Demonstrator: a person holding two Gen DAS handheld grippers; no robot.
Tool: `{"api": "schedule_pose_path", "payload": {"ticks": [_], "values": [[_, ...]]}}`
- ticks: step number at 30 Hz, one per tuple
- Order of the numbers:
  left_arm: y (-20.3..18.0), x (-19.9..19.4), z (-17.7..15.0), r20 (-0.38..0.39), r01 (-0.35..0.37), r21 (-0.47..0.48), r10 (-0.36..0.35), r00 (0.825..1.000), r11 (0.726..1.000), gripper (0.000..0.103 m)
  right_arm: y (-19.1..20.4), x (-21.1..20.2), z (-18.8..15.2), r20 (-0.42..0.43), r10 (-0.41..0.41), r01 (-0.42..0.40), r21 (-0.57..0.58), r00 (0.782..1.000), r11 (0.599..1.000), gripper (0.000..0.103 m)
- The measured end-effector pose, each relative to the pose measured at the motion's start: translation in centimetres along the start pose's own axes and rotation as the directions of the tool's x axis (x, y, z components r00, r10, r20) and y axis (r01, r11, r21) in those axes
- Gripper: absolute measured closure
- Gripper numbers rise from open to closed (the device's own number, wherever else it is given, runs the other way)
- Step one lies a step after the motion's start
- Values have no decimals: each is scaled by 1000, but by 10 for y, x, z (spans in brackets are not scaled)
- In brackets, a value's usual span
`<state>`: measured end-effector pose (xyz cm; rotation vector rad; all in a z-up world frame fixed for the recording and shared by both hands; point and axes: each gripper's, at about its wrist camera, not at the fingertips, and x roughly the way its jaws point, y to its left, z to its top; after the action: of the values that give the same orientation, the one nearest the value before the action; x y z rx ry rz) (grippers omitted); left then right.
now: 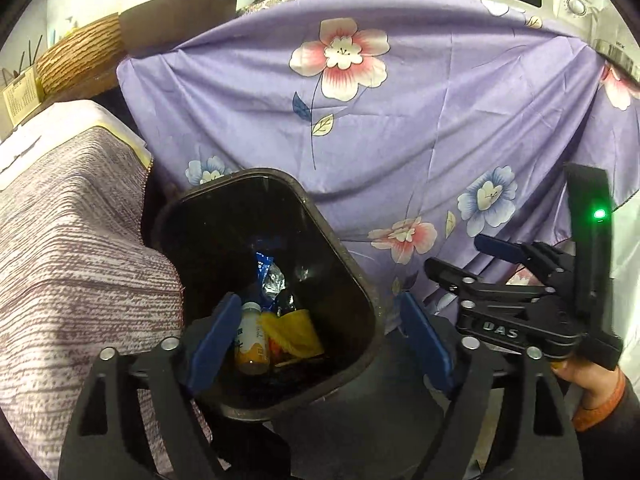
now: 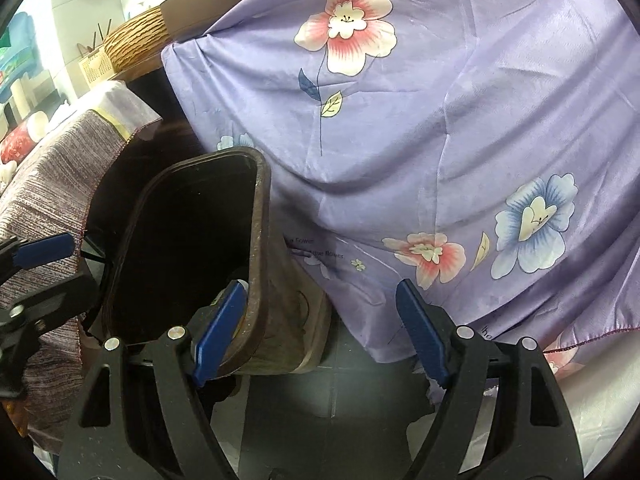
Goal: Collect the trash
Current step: 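Withdraw both tools from the bin back over the table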
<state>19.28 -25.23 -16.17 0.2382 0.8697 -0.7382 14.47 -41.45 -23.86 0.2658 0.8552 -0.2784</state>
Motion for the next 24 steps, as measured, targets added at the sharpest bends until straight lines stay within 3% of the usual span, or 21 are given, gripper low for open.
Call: {"api": "schedule_pose_path", "payload": {"ticks": [7, 13, 19, 24], "values": [[-2, -31, -3, 63, 9, -5, -8, 998, 1000, 17, 5, -3, 3, 4, 5, -5, -3, 1000, 1000, 25], [0, -74, -6, 136, 19, -3, -19, 991, 1000, 10, 17, -17, 13, 28, 56, -56, -7, 998, 998, 25], [19, -124, -9, 206, -11, -13, 13, 978, 1000, 6, 52, -38, 31, 63, 127, -122, -78, 990, 989, 25], [42, -162, -18, 240, -87, -6, 86, 967, 996, 5, 100, -56, 47, 73, 235, -221, -165, 969, 961, 25]]}}
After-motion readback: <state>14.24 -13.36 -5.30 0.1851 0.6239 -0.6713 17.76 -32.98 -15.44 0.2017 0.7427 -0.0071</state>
